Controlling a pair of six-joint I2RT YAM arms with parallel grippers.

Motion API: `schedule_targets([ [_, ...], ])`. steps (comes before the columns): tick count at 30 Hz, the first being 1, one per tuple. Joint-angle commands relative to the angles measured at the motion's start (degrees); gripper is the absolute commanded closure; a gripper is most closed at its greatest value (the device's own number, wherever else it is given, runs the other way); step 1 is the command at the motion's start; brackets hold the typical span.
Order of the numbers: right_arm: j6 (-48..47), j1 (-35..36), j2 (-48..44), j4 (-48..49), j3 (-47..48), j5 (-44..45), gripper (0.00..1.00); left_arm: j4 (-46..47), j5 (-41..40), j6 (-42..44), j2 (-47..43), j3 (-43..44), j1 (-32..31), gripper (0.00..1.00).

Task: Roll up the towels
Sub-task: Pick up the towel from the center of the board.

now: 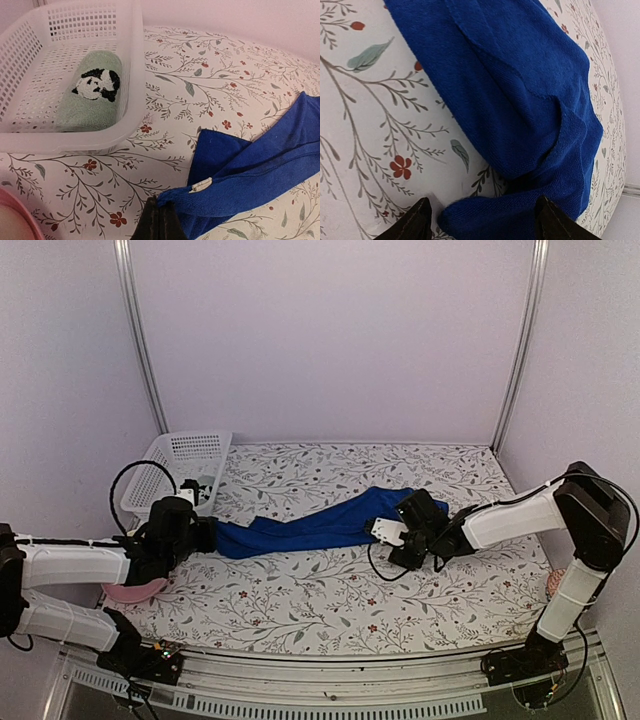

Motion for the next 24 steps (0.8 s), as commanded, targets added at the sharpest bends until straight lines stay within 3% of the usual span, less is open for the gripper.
schedule_targets([
  [1,2.4,-3.2,2.5,-3.9,0.9,1.2,0.32,0.4,-0.7,0.5,-1.1,0.8,-0.1,1.00],
  [6,3.1,-4.0,2.9,-6.1,0.9,1.0,0.33,0.5,-0.7,0.6,-0.9,0.9,-0.1,1.00],
  [17,2.1,-6.5,2.1,-3.1,0.1,7.9,0.53,0.5,-0.5,0.7,-0.3,1.1,-0.1,1.00],
  [22,0.3,-7.1,-0.3,-1.4,0.2,6.3,0.89,0.7,-0.1,0.6,0.5,1.3,-0.1,1.00],
  [24,-0.1,-7.2,-1.8,-1.9,0.1,3.4,0.96,0.7,-0.1,0.6,0.6,1.3,-0.2,1.00],
])
